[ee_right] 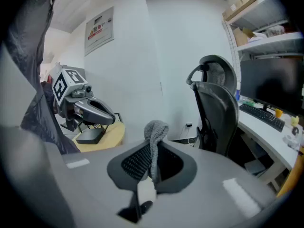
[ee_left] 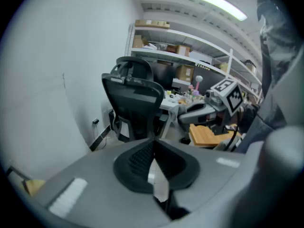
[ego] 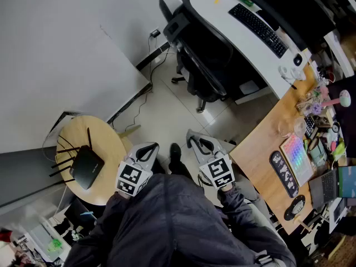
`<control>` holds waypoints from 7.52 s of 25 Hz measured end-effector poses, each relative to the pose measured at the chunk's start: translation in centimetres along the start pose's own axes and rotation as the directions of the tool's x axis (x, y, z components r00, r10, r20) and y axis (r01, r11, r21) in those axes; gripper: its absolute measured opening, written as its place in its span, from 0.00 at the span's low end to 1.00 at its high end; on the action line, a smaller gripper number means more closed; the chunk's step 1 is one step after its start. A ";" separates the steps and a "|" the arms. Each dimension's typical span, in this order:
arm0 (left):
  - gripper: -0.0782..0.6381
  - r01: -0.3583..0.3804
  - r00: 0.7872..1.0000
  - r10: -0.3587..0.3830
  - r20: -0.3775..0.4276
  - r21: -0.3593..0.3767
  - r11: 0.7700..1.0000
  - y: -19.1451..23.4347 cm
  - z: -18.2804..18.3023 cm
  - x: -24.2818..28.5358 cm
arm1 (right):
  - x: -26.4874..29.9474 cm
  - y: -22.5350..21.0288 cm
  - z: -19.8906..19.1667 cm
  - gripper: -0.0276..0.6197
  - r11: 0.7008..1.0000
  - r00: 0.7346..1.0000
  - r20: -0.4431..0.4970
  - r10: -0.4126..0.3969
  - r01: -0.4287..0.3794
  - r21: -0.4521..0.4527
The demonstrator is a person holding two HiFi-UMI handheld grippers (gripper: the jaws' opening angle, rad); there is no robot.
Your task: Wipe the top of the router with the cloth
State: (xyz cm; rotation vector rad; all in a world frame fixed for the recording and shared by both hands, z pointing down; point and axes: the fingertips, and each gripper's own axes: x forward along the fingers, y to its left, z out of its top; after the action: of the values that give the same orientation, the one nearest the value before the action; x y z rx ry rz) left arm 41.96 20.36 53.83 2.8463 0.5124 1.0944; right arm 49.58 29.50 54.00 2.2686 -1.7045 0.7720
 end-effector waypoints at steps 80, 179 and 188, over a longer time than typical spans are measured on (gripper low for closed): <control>0.11 -0.532 0.673 0.739 0.026 -0.678 0.508 11.8 -32.0 -41.2 | 44.0 57.9 -2.6 0.08 0.583 0.625 -0.681 0.382 -0.735 -0.347; 0.11 -0.511 0.695 0.717 0.051 -0.666 0.543 8.5 -33.5 -41.3 | 44.4 48.2 -5.0 0.08 0.791 0.647 -0.726 0.235 -0.561 -0.243; 0.11 -0.497 0.725 0.685 0.069 -0.637 0.589 8.7 -32.6 -40.5 | 44.7 41.2 -3.7 0.08 0.858 0.691 -0.701 0.177 -0.457 -0.235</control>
State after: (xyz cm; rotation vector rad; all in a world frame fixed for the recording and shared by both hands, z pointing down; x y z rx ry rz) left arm -5.18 -3.28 53.65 2.5368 -0.7671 0.6295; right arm 18.79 -18.99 74.18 1.2030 -1.6955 1.0279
